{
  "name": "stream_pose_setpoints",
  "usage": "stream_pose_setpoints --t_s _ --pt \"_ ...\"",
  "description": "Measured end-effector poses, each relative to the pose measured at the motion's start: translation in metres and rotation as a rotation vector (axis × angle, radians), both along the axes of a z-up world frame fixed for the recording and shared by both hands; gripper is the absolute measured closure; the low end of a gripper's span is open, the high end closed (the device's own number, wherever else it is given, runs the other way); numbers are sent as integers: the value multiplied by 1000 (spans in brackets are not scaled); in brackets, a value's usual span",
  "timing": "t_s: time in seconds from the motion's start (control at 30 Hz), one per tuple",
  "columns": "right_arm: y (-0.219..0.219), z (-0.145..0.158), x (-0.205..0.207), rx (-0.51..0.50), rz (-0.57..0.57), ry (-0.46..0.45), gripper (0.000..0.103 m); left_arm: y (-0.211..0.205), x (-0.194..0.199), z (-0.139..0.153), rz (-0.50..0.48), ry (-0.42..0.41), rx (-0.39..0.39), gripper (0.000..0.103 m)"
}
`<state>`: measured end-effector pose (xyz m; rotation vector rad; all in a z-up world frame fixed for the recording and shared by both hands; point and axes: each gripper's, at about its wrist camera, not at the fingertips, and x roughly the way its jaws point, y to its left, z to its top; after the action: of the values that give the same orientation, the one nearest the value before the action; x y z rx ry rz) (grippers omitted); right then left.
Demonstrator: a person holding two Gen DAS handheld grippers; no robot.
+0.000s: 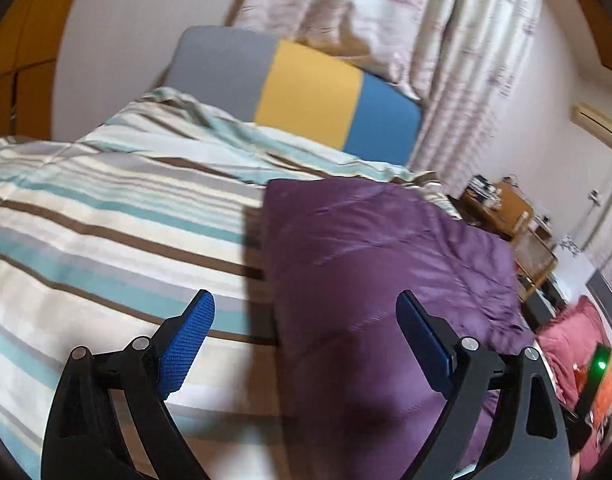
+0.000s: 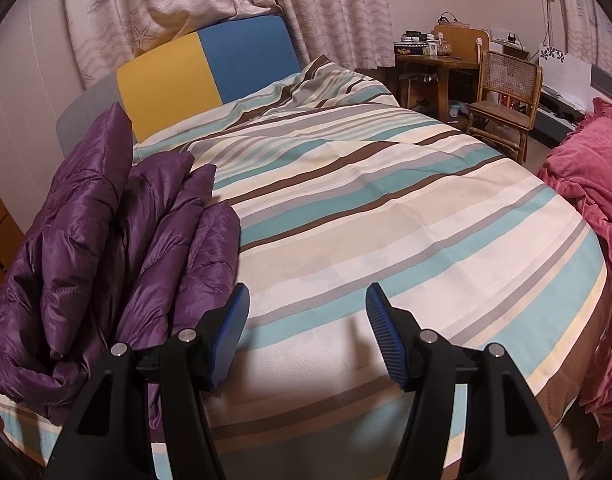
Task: Fold large clothes
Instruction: 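Reach the right gripper to the folded jacket and grasp it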
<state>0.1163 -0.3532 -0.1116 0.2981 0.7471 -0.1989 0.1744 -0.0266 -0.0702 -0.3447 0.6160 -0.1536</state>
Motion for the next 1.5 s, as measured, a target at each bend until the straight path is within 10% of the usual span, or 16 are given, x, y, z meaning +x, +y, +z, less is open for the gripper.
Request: stream_pose_setpoints --t_s 0.43,0.87,1.13,1.5 --pt "7 31 7 5 21 -37 43 26 41 -6 100 78 -1 12" --pt "120 123 72 42 296 -221 42 52 62 -2 281 133 -9 12" --pt "177 98 139 1 344 -159 43 13 73 -1 187 121 8 12" --pt "115 39 156 -38 222 -70 45 -55 103 -4 27 154 165 12"
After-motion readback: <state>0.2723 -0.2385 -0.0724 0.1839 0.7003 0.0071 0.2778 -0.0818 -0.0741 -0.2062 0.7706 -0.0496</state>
